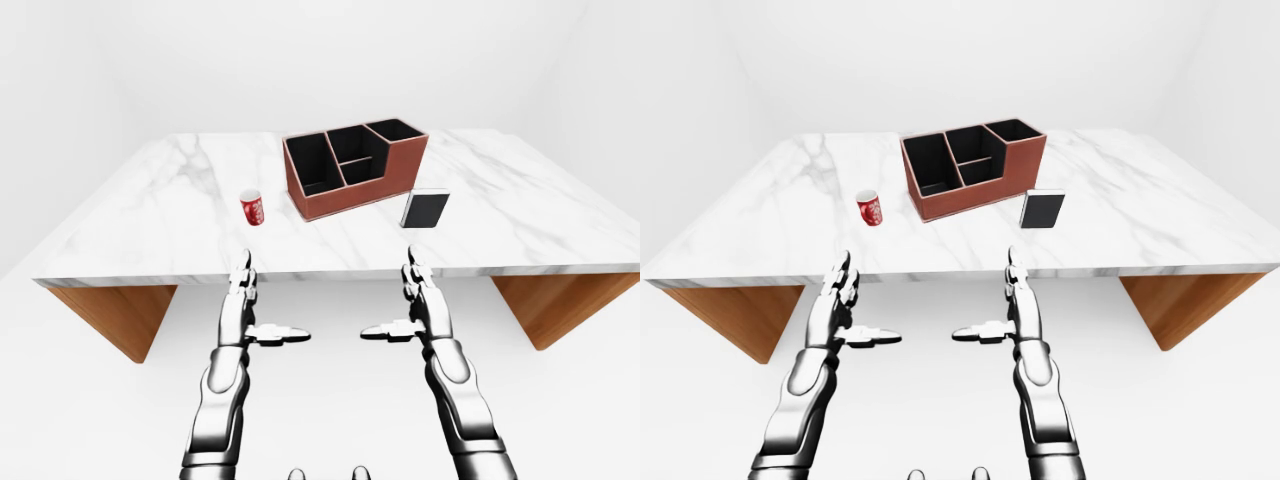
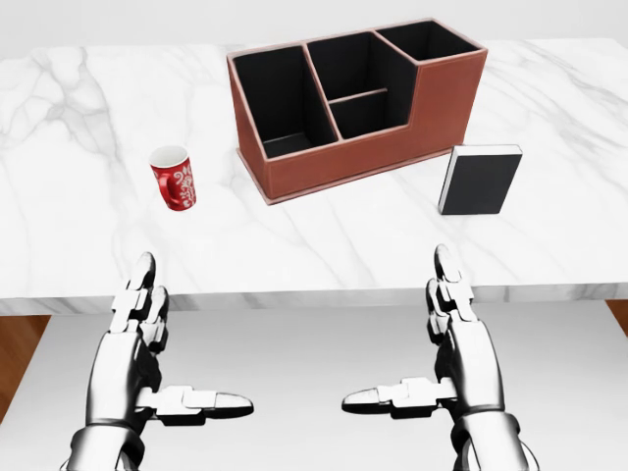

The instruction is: Pick up the book and place it in the left compartment of the caddy.

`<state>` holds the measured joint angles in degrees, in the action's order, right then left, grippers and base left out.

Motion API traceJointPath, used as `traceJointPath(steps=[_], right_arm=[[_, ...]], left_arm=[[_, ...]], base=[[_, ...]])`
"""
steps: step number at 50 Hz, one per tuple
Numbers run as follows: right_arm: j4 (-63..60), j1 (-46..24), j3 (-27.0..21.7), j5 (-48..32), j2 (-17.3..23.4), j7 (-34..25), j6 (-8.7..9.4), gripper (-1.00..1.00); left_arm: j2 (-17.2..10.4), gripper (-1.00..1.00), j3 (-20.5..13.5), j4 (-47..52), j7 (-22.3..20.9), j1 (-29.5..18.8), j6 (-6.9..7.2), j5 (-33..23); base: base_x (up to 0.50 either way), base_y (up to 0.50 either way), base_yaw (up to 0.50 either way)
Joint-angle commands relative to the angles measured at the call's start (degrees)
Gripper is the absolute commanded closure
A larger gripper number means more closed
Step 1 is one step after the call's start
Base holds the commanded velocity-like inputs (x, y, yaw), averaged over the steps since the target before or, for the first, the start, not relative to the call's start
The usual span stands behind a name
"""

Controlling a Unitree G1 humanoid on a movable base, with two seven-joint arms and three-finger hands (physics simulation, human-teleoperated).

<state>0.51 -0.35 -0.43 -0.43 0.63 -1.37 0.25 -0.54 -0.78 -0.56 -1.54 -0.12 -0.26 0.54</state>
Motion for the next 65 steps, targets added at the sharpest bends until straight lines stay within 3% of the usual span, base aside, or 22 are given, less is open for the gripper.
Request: traceJointPath(steps=[1, 8, 15, 18, 28, 33, 65], right_arm=[[2.48, -1.16, -0.40, -1.91, 0.87, -2.78, -0.10, -1.00], [1.20, -1.42, -0.53, -2.36, 0.87, -3.19, 1.25, -1.00], [2.17, -1.72, -0.70, -2.84, 1.03, -3.37, 0.59, -1.00], [1.36, -1.71, -0.73, -3.20, 1.19, -3.65, 1.34, -1.00], [-1.67, -2.28, -0.53, -5.09, 1.60, -5.46, 4.75, -1.00], [-3.55, -3.04, -0.73, -6.14, 1.95, -6.58, 4.75, -1.00], [-14.90, -10.53, -3.14, -8.32, 4.93, -14.44, 4.75, -1.00]], left_arm=[[-0.89, -1.00, -1.32, -0.41, -2.95, -0.03, -0.15, 0.79], [-0.91, -1.00, -1.47, -0.37, -2.97, -0.03, -0.20, 0.45], [-0.89, -1.00, -1.42, 0.01, -3.11, 0.07, -0.21, 0.25], [-1.03, -1.00, -1.42, 0.07, -3.42, -0.06, -0.05, 0.14], [-1.75, -1.00, -2.42, 2.95, -5.17, -1.63, 3.92, 1.24], [-2.45, -1.00, -3.02, 3.84, -6.11, -2.65, 5.26, 1.00], [-4.14, -1.00, -4.28, 12.31, -8.86, -7.17, 5.26, -2.18]], base=[[0.00, 0.00, 0.00], [0.00, 0.00, 0.00], [0.00, 0.00, 0.00], [0.00, 0.00, 0.00], [0.00, 0.00, 0.00], [0.00, 0.00, 0.00], [0.00, 0.00, 0.00]])
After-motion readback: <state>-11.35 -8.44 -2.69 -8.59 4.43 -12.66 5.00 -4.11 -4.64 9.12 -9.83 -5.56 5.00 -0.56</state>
